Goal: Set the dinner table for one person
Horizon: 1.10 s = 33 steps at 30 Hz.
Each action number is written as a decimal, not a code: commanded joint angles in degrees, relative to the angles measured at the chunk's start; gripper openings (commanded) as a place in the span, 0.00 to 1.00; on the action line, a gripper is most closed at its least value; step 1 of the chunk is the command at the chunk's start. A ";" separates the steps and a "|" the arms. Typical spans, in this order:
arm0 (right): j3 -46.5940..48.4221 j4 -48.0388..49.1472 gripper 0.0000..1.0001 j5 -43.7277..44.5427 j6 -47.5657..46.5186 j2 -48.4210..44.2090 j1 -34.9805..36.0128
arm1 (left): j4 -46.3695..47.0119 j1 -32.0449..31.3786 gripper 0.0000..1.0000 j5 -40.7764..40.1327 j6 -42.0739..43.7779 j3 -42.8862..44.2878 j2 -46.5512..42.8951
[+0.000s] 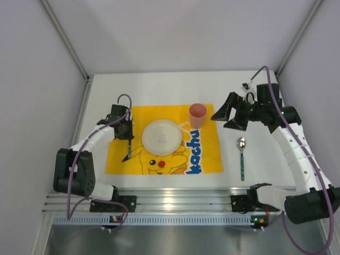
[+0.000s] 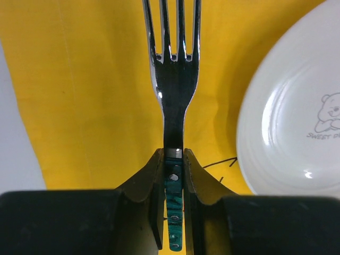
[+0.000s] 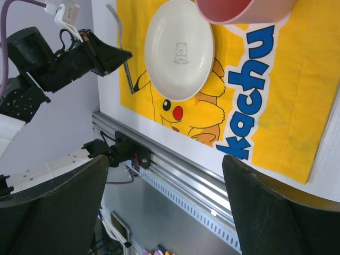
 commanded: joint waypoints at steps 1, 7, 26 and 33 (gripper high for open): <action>-0.07 -0.45 0.89 1.03 -1.50 -1.48 -0.55 | 4.93 1.01 0.00 0.37 0.22 -0.80 2.23; 0.37 -1.42 0.89 2.00 -2.12 -1.48 -0.64 | 5.28 1.81 0.18 -0.07 1.10 -0.10 4.70; -22.03 -3.19 0.91 39.88 -3.18 -4.12 -2.66 | -5.61 1.54 0.71 -2.98 -10.23 5.97 -12.17; -23.27 1.21 0.86 43.92 -1.77 5.79 -2.57 | -5.88 1.28 0.68 0.63 -13.05 3.41 -14.54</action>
